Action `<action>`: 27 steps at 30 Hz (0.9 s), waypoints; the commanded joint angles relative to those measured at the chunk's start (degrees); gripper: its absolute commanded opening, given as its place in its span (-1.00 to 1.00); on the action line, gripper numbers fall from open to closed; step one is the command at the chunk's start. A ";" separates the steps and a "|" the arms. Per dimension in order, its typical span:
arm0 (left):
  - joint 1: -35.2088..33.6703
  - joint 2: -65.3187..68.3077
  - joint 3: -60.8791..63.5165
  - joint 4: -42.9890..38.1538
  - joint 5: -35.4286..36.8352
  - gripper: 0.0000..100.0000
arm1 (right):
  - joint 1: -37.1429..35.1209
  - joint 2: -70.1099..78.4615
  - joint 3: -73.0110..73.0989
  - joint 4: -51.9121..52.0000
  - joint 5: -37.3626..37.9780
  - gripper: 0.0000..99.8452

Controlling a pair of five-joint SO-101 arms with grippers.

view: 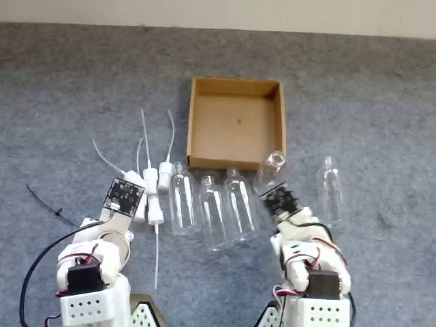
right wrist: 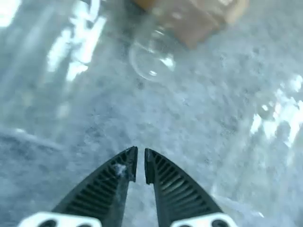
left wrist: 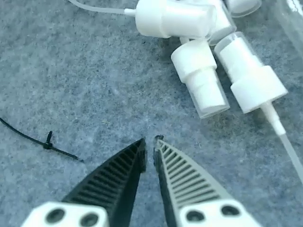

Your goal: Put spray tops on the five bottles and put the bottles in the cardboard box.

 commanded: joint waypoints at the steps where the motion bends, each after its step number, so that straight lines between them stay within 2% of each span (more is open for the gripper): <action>1: -0.75 -0.66 1.10 -1.14 -0.44 -0.90 | 7.52 -0.04 -9.45 0.22 -0.70 -0.98; 5: -0.75 -0.66 1.10 -1.14 -0.44 -0.90 | 13.67 8.75 -18.42 -0.66 -2.37 -0.98; 9: -0.75 -0.66 1.10 -1.14 -0.44 -0.90 | 16.48 30.02 -30.64 -4.53 -7.65 -0.97; 11: -0.75 -0.66 1.10 -1.05 -0.44 -0.91 | 16.66 42.59 -39.43 -4.26 -8.53 -0.90; 17: -1.01 -0.66 1.10 -1.05 -0.44 -0.91 | 16.57 79.60 -70.02 6.11 -8.09 -0.61; 22: -1.01 -0.66 1.10 -1.05 -0.44 -0.91 | 16.48 103.60 -91.47 15.08 -8.09 -0.56; 27: -1.01 -0.66 1.10 -1.05 -0.44 -0.91 | 15.25 117.32 -104.84 16.75 -8.09 -0.56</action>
